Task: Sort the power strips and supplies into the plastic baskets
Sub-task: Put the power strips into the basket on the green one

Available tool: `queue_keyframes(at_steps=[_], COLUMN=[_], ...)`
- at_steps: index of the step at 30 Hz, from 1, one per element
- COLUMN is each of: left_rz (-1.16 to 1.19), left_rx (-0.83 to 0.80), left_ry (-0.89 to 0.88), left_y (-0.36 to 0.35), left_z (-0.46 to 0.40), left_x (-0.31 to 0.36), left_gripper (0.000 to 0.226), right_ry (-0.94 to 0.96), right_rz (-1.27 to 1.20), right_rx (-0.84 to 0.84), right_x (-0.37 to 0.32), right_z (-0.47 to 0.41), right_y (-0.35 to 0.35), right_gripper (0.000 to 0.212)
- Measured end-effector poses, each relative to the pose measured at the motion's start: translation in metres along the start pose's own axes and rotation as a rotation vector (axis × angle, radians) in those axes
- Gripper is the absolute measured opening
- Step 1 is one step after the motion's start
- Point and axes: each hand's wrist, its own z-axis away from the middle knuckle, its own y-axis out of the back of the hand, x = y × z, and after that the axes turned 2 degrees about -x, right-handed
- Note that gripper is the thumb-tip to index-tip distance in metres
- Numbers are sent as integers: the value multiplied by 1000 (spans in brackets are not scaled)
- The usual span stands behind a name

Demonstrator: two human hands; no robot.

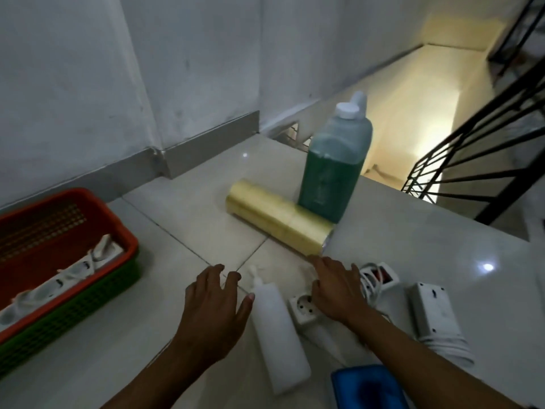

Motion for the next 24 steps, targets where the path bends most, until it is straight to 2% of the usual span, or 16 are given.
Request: queue_keyframes(at_steps=[2, 5, 6, 9, 11, 13, 15, 19, 21, 24], left_rz=[-59, -90, -99, -85, -79, 27, 126, 284, 228, 119], left_rx=[-6, 3, -4, -51, -22, 25, 30, 87, 119, 179], left_ry=[-11, -58, -73, -85, -93, -111, -119, -164, -184, -107], left_y=[1, -1, -2, 2, 0, 2, 5, 22, 30, 37], left_z=[-4, -4, -4, -3, -5, -5, -6, -7, -4, 6], left_x=[9, 17, 17, 21, 20, 22, 26, 30, 26, 13], left_gripper=[52, 58, 61, 46, 45, 48, 51, 78, 91, 98], right_ry=[17, 90, 109, 126, 95, 88, 164, 345, 440, 562], right_rz=[104, 255, 273, 306, 271, 185, 184, 221, 192, 215], right_rx=[-131, -246, -224, -145, -84, 55, 213, 354, 391, 430], right_x=[21, 36, 37, 35, 35, 32, 23, -17, -45, -88], right_z=[3, 6, 6, 7, 7, 6, 4, 2, 4, 7], right_y=[2, -1, -2, -3, -1, 5, 11, 30, 39, 48], right_gripper=[66, 76, 74, 61, 61, 61, 60, 64, 61, 66])
